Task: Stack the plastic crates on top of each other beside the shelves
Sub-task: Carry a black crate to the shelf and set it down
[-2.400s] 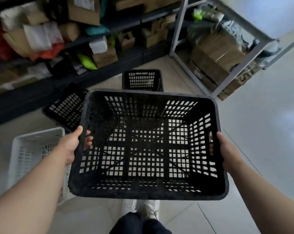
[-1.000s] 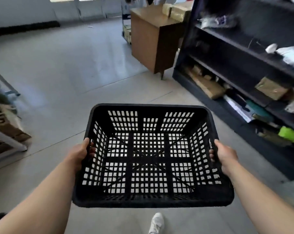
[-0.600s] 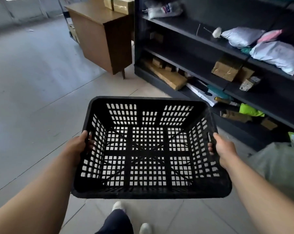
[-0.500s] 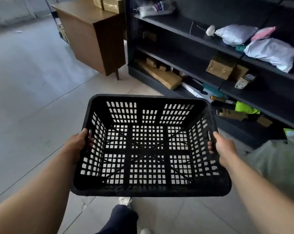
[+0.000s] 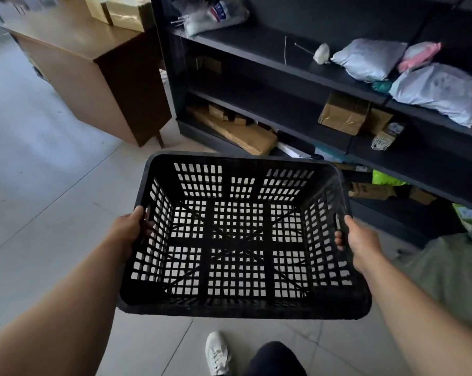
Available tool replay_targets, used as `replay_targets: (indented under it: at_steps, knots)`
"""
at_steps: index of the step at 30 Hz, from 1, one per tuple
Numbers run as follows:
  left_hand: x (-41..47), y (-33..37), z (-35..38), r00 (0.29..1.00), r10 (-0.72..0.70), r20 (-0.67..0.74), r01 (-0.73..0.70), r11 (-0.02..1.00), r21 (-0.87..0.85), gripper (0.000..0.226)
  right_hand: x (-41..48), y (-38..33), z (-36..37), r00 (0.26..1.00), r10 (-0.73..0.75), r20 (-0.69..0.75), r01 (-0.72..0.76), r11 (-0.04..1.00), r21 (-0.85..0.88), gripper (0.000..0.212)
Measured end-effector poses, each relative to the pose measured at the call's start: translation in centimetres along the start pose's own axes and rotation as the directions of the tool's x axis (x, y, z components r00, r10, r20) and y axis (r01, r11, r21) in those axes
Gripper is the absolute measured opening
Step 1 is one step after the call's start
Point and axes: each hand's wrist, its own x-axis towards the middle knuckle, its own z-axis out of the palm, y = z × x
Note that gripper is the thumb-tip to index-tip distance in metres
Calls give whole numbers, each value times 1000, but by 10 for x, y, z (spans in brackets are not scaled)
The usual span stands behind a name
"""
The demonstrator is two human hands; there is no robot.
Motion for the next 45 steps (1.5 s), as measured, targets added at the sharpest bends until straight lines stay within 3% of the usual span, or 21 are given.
replay_targets:
  at_steps: [24,34,45]
  knots:
    - [332,185,98,997,-63,36,60,994,88,34,211,-142,238,993,107,-50,-107,994,4,25]
    - [488,255,109,979,-115,168,84,980,182,31,229,-148,355,954,203,-219,-198,979,47,24]
    - [609,253,156,977,-119,175,68,960,273,43,291,-119,434,923,213,-322,-216,976,26,32]
